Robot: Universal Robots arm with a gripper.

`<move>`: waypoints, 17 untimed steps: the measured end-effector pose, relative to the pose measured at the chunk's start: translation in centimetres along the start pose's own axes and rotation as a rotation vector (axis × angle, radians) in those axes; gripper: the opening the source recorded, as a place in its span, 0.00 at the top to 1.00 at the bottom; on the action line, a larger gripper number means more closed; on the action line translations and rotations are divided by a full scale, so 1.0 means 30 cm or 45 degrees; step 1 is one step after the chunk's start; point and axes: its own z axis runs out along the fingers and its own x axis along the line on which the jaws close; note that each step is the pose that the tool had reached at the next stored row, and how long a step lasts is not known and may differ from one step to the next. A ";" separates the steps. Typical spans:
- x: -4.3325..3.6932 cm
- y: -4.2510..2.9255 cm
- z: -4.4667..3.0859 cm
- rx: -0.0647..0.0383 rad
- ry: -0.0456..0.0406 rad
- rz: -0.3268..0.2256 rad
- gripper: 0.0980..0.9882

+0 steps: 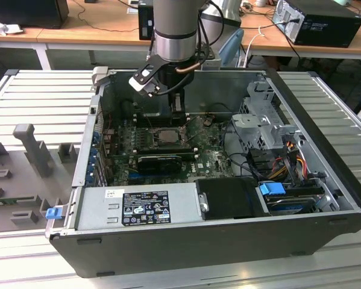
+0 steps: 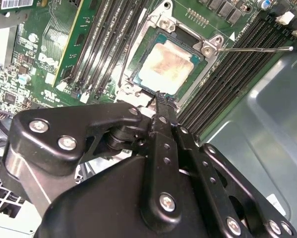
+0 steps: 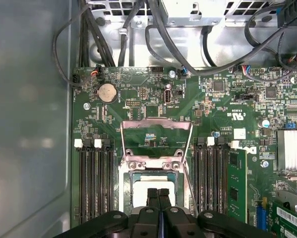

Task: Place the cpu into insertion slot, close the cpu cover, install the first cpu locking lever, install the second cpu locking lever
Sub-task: 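Close the cpu cover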

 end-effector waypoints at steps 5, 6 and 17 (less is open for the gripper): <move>0.000 0.001 0.000 0.000 -0.001 0.000 0.99; 0.000 0.001 0.000 0.000 -0.001 0.000 0.99; 0.001 0.006 0.000 0.000 -0.002 0.000 0.99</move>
